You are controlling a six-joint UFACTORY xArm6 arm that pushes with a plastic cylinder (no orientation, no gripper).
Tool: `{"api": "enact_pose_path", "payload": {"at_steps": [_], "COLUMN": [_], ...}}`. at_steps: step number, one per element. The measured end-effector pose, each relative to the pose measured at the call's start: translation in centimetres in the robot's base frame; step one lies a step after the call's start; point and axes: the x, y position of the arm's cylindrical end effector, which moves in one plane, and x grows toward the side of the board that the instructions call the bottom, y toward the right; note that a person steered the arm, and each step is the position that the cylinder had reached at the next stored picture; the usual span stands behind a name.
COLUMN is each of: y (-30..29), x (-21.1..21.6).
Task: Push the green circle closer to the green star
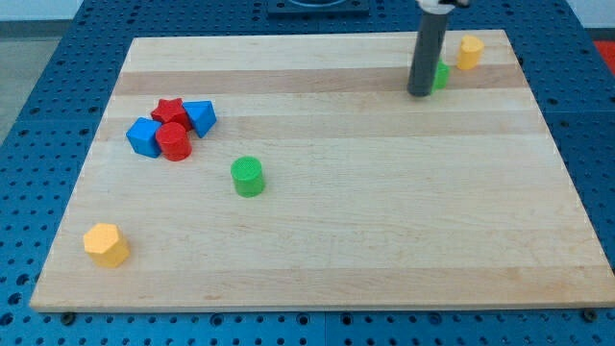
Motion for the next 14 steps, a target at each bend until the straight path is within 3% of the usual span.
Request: {"api": "enact_pose_path", "payload": {"at_steps": [1, 2, 3, 6, 8, 10, 11, 14], "y": [2.2, 2.4, 1.4, -7.0, -16.3, -25.0, -26.1, -22.2], "x": [-1.2, 1.1, 6.4, 17.3, 20.2, 20.8, 19.4, 12.4]}}
